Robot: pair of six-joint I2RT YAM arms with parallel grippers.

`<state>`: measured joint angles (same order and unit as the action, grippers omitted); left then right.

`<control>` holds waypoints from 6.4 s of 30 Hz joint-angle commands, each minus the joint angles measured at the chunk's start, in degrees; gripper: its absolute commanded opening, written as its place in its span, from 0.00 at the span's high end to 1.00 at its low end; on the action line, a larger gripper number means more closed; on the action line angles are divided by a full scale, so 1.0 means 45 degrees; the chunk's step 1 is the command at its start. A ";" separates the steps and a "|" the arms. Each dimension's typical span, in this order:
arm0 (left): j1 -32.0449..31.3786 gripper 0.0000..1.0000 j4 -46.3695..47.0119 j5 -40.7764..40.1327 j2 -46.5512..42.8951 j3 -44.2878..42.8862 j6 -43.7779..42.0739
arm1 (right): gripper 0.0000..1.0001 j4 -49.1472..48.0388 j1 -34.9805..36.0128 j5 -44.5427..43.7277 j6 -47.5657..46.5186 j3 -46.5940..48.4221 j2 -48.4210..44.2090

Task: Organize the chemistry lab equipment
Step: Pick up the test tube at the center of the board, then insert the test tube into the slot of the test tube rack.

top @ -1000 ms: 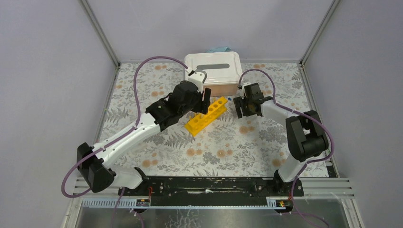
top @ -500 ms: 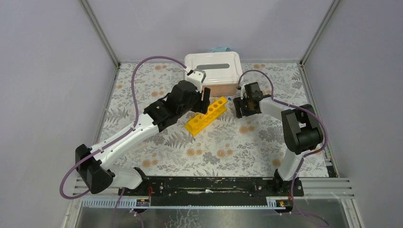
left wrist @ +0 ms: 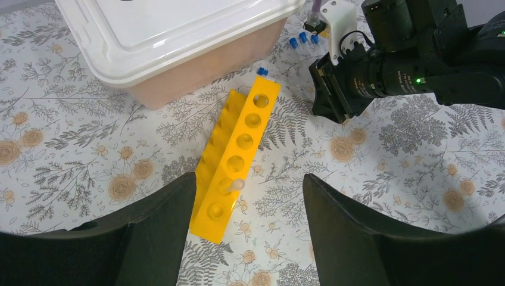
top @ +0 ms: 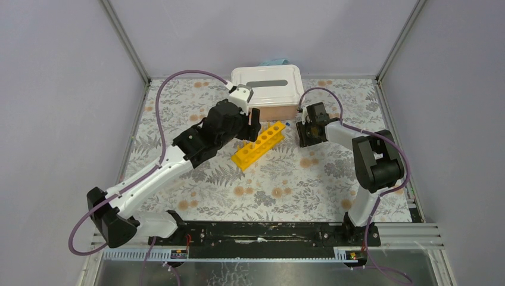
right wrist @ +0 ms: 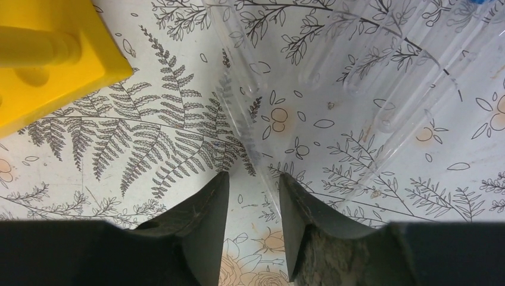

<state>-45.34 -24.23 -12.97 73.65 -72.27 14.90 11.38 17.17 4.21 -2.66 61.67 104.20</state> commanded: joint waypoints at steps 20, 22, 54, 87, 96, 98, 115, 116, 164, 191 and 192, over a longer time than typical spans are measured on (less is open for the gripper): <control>-0.0061 0.26 -0.0574 -0.0558 -0.0746 0.0079 0.0654 | 0.86 0.0982 0.0042 0.1514 0.1283 -0.1691 -0.1329; -0.0060 0.26 -0.0710 -0.0538 -0.0712 -0.0045 0.0674 | 0.87 0.0950 0.0129 0.1554 0.1327 -0.1767 -0.1551; 0.3011 0.22 -0.3619 0.8756 0.2565 -0.3668 0.2697 | 0.93 0.2435 0.3741 0.1531 0.0668 -0.0656 -0.8083; 0.4168 0.40 -0.2817 1.3276 0.4012 -0.3199 0.3160 | 0.97 0.2999 0.6264 0.2033 -0.0068 0.1530 -0.7529; 0.4256 0.47 -0.2624 1.4526 0.4054 -0.2779 0.2943 | 0.97 0.2980 0.6302 0.2053 -0.0203 0.1644 -0.7417; 0.4256 0.47 -0.2624 1.4604 0.4034 -0.2692 0.2891 | 0.97 0.2980 0.6292 0.2071 -0.0216 0.1676 -0.7380; 0.4285 0.61 -0.2624 1.4902 0.4075 -0.2437 0.2610 | 0.97 0.3056 0.6343 0.2233 -0.0289 0.1767 -0.7236; 0.4294 0.62 -0.2624 1.4922 0.4092 -0.2444 0.2594 | 0.97 0.3072 0.6341 0.2264 -0.0289 0.1782 -0.7248; 0.4266 0.78 -0.3285 1.0506 0.3395 -0.4364 0.1065 | 0.46 0.2193 0.6379 -0.0746 0.0184 0.1072 -0.7986; 0.1072 0.78 -0.3356 0.1870 0.4254 -0.5267 -0.1480 | 0.28 0.1311 0.4601 -0.6074 0.3858 -0.1265 -0.8920; 0.1009 0.78 -0.3257 0.1767 0.4315 -0.5229 -0.1526 | 0.29 0.1233 0.4471 -0.5918 0.3982 -0.1383 -0.8960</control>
<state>-39.81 -41.80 0.30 91.83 -95.13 10.41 20.12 40.21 -22.94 10.98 56.73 65.73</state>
